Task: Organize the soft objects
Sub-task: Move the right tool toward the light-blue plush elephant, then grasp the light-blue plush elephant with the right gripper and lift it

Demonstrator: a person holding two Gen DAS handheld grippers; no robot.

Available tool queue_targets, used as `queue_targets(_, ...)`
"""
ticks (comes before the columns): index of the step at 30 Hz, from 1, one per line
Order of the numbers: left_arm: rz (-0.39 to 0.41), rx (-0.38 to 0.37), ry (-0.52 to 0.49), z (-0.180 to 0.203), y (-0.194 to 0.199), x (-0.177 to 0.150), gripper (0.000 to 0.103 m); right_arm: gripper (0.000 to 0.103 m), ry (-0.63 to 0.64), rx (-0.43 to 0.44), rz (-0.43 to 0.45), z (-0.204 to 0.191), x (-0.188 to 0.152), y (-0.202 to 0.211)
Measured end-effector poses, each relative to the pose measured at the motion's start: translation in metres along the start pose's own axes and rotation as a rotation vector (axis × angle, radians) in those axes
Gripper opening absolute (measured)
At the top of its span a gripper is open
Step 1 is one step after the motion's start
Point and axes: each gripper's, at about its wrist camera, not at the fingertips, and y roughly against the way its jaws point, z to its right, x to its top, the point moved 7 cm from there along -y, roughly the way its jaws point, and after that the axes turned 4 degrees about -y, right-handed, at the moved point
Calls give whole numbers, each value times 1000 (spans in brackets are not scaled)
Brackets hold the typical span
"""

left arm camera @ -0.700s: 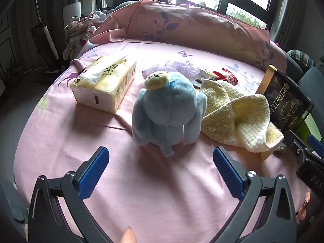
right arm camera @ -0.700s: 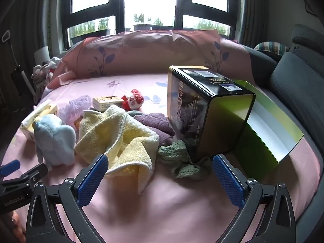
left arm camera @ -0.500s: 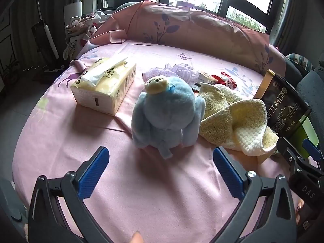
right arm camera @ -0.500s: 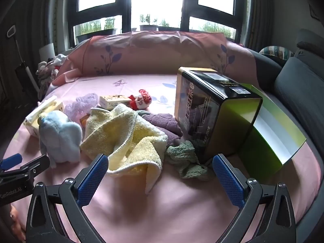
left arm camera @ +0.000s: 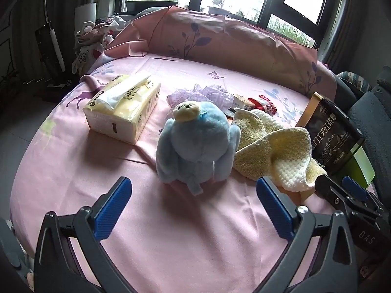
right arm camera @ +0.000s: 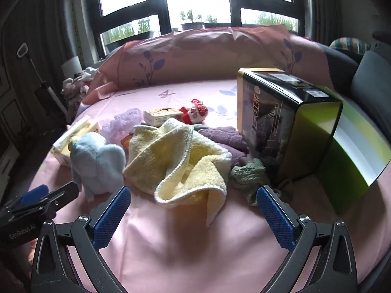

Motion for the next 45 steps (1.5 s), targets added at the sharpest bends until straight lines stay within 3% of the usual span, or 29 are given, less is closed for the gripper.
queue_targets(8, -11, -26, 62, -11, 2, 1, 98, 103, 28, -15, 4, -8, -1, 1)
queue_targets(15, -20, -10, 111, -27, 5, 0, 93, 103, 48, 54, -12, -23, 7, 4)
queue_targets(19, -39, 20, 123, -39, 4, -2, 85, 103, 59, 149, -75, -46, 19, 0)
queue_targets(21, -47, 21, 133, -44, 4, -4, 73, 95, 79, 185, -112, -63, 29, -7)
queue_targets(25, -46, 38, 145, -53, 6, -3, 72, 92, 137, 202, -162, -104, 46, -27)
queue_targets(29, -33, 51, 165, -61, 11, -2, 65, 78, 95, 284, -298, -139, 50, -58)
queue_targets(31, -33, 56, 182, -67, 12, -2, 64, 78, 87, 286, -348, -154, 51, -75)
queue_targets(35, -53, 59, 212, -76, 11, -4, 64, 78, 108, 181, -400, -166, 54, -104)
queue_targets(40, -63, 74, 238, -85, 11, -5, 64, 78, 101, 164, -482, -166, 42, -131)
queue_targets(43, -71, 70, 260, -89, 11, -6, 64, 77, 86, 247, -503, -167, 33, -132)
queue_targets(45, -74, 62, 269, -89, 11, -6, 64, 60, 82, 322, -508, -170, 30, -123)
